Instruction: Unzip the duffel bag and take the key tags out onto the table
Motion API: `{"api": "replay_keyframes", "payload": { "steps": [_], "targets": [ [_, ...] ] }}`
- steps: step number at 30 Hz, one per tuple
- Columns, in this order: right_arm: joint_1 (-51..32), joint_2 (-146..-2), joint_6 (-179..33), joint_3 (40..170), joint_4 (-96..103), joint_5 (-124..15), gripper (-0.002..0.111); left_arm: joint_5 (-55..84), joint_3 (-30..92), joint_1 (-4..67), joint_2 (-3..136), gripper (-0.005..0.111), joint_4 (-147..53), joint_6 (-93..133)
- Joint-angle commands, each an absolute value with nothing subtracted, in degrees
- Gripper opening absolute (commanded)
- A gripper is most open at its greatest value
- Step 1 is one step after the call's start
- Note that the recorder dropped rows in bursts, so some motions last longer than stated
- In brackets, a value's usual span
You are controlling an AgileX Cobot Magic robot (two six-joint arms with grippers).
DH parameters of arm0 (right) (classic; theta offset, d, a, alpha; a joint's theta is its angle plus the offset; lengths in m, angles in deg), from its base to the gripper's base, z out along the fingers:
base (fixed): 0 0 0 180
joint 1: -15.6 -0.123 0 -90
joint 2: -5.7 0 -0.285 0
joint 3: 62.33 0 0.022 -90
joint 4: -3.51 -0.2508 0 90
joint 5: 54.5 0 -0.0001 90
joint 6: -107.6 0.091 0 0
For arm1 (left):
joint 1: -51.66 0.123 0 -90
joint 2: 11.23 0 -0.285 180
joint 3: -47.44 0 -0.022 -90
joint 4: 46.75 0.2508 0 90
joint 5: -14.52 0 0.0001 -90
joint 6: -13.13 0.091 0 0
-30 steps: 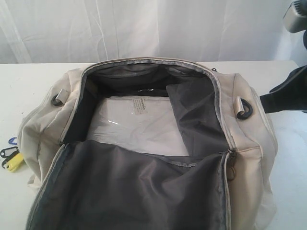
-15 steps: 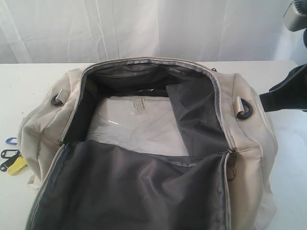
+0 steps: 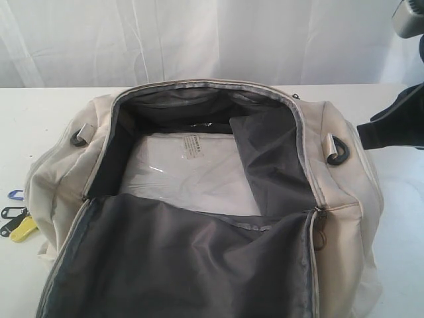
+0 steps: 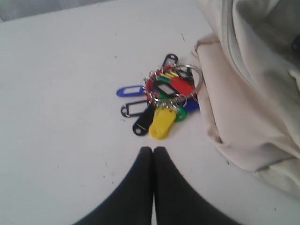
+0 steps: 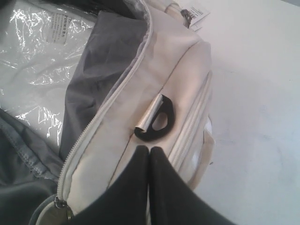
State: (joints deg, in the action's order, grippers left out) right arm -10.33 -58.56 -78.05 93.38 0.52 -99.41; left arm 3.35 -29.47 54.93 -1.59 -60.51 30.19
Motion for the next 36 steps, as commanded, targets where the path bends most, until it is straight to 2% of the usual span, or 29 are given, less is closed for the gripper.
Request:
{"api": "replay_keyframes", "payload": {
  "steps": [1, 36],
  "targets": [
    [-10.12, -58.19, -78.17, 93.12, 0.36, -99.13, 0.0, 4.41, -29.78, 55.56, -3.45, 0.0, -60.62, 30.09],
    [-10.12, -58.19, -78.17, 93.12, 0.36, -98.58, 0.0, 1.16, -29.78, 55.56, -3.45, 0.0, -60.62, 29.45]
  ]
}}
